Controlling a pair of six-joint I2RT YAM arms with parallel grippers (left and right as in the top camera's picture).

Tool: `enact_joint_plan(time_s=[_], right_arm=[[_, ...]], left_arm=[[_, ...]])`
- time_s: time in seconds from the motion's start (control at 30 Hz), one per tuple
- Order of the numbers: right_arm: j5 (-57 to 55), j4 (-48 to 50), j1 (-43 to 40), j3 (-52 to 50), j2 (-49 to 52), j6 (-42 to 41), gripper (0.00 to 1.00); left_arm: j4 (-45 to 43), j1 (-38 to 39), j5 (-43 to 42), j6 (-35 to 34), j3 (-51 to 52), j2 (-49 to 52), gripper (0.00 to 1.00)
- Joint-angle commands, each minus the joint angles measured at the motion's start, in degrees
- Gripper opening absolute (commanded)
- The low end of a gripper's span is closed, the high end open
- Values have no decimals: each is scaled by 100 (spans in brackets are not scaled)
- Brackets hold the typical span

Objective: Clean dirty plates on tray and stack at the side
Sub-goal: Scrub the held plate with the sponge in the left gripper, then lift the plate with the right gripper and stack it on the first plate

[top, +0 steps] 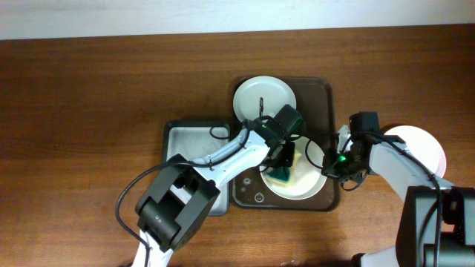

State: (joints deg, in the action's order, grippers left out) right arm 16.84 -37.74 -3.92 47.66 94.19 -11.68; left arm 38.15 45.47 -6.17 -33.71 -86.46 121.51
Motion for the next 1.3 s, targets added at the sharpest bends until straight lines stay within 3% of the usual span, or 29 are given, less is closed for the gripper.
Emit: enact_joint_plan(time_s=[0.0,0.13,0.37,0.6,0.67,0.83,0.97,1.03,1.1,1.23,1.27], right_arm=[[-356,-35,-24,-122,83,-61,4],[-354,-61,-24,-122,83,-61,4],[-356,-153,-24,-120,-39,-59,4],[-470,-833,2,-70,-1956,-66,4],[-1255,-1106,330,-44,-2721,-83,4],[-3270,-1349,1700,179,-3473,-732,4],[-4946,-1357,2990,372,-3458,-857,4],[-5674,-1462,3563,422,-3458,-857,4],[-6439,-1519,4076,424,-3458,-857,4],[-7147,-1425,4835,431,-3458,-345,4],[-7390,-1412,5040,444,-3458,-254,4]], left_arm=[[1043,-155,2828,28,-201,382,0],[1626,-155,3235,164,-588,382,0],[2820,-444,1602,170,-1753,-157,0],[4096,-1554,1534,1047,-1596,-1397,0],[3742,-1670,1464,1075,-595,-1611,0],[1517,-2179,542,1279,2096,-2634,0],[1268,-2430,463,1281,2288,-3121,1],[1259,-2527,273,1281,2288,-3469,24],[1263,-2581,271,1283,2288,-3886,35],[1353,-2583,269,1281,2288,-4446,71],[1377,-2583,267,1281,2288,-4507,98]])
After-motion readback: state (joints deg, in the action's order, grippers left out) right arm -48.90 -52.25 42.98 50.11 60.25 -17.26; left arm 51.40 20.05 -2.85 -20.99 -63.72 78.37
